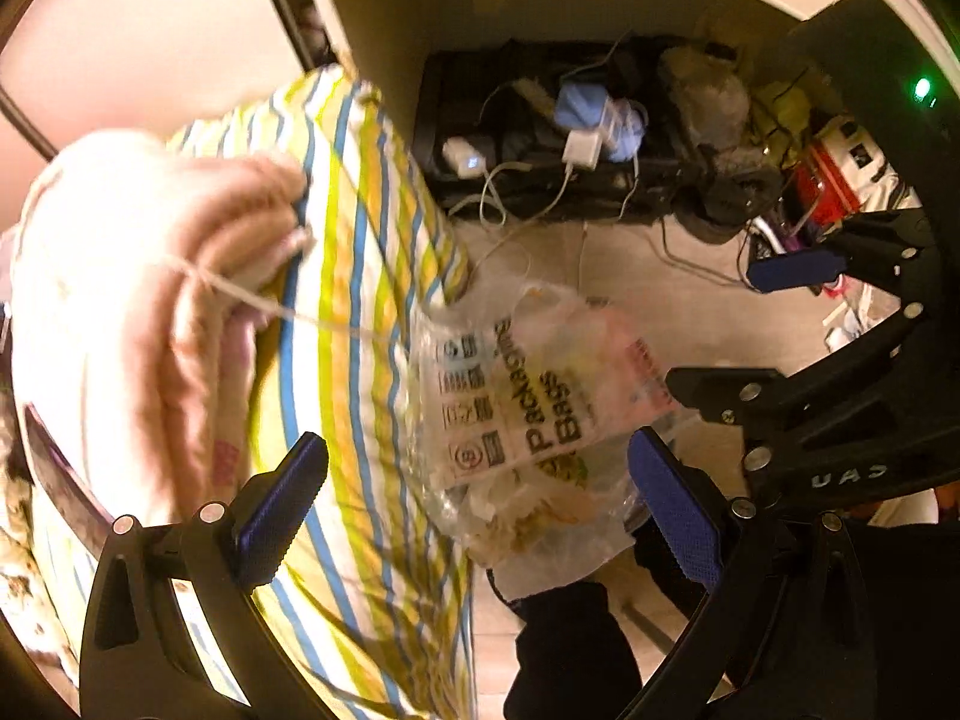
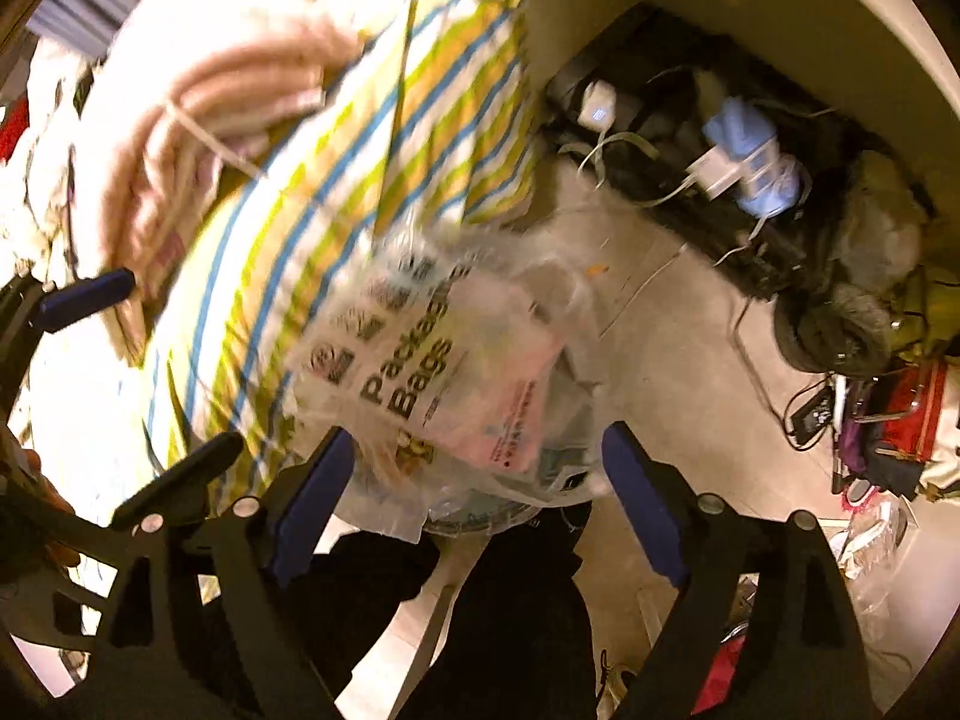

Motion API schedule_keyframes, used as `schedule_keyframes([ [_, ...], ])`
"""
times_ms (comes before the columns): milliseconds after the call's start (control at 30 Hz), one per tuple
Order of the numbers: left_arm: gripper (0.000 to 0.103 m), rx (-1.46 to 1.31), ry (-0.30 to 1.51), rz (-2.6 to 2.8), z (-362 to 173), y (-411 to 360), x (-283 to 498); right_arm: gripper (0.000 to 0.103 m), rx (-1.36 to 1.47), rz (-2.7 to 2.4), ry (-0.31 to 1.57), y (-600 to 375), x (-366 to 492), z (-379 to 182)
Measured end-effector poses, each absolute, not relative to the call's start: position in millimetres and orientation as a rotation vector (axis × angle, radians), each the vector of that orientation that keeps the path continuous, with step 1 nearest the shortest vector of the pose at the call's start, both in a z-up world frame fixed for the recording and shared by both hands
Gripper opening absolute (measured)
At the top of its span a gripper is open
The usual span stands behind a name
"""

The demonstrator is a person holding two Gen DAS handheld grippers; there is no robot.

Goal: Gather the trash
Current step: 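Raise the right tool from the wastebasket back over the desk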

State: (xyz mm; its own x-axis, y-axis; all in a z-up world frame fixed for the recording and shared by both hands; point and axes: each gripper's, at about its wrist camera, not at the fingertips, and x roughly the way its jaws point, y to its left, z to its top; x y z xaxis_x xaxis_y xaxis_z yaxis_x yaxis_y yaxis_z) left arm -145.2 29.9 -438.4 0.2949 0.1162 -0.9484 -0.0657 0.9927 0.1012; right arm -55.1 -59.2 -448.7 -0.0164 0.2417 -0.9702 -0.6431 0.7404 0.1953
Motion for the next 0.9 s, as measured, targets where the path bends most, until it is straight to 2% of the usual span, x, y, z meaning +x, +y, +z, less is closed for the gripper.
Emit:
schedule_keyframes([
  [567, 0.097, 0.126, 1.072, 0.096, -292, 3, -75, 0.082, -0.18, 0.58, 1.095, -126, -3, -267],
  [900, 0.097, 0.172, 0.952, 0.03, -217, -42, -19, 0.082, -0.131, 0.486, 0.951, -174, 31, -203],
])
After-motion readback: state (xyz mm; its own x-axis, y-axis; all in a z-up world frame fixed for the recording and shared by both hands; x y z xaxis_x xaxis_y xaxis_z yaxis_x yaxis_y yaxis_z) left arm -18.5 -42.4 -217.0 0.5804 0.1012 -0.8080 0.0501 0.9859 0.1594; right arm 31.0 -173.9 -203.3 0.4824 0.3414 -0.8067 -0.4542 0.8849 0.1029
